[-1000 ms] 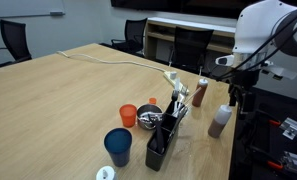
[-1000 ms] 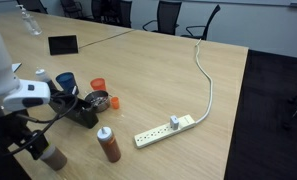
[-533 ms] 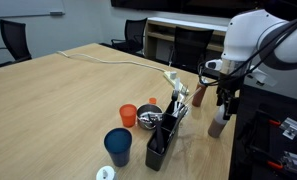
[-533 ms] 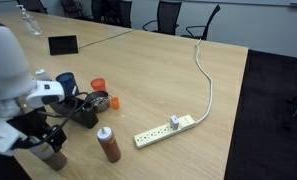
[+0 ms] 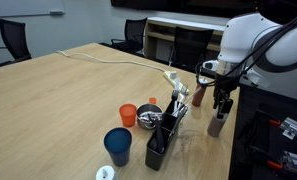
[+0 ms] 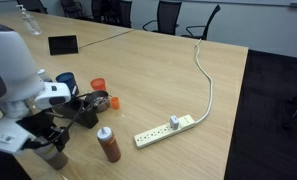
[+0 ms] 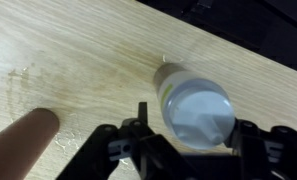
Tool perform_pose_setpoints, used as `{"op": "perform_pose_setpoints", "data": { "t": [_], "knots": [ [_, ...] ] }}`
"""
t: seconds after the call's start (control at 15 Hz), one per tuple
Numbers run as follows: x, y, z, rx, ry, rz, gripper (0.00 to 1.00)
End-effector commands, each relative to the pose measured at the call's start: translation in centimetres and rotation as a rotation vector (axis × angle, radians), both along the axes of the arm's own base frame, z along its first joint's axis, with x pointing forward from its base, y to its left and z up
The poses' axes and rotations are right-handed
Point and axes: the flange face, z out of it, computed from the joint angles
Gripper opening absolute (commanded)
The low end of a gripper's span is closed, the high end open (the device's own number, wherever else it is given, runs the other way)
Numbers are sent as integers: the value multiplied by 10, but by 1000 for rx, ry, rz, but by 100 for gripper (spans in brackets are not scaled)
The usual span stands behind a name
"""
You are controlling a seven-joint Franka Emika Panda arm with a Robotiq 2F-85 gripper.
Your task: Move the sauce bottle on the left to the left
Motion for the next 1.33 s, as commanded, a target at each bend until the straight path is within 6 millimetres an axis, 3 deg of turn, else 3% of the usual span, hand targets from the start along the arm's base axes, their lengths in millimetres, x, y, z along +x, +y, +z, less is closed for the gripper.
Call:
{"op": "perform_pose_setpoints", "data": {
  "t": [0.0, 0.13, 0.47, 0.87, 1.0, 1.27],
  "knots": [
    [5, 1, 0, 23, -10, -11, 38],
    [6, 3, 2, 30, -10, -15, 25],
    [6, 8, 4, 20, -4, -7, 23],
    [13, 15, 28, -71, 69, -9, 23],
    [17, 27, 39, -87, 99, 7, 23],
    [22, 69, 59, -76, 122, 83, 23]
  ]
}}
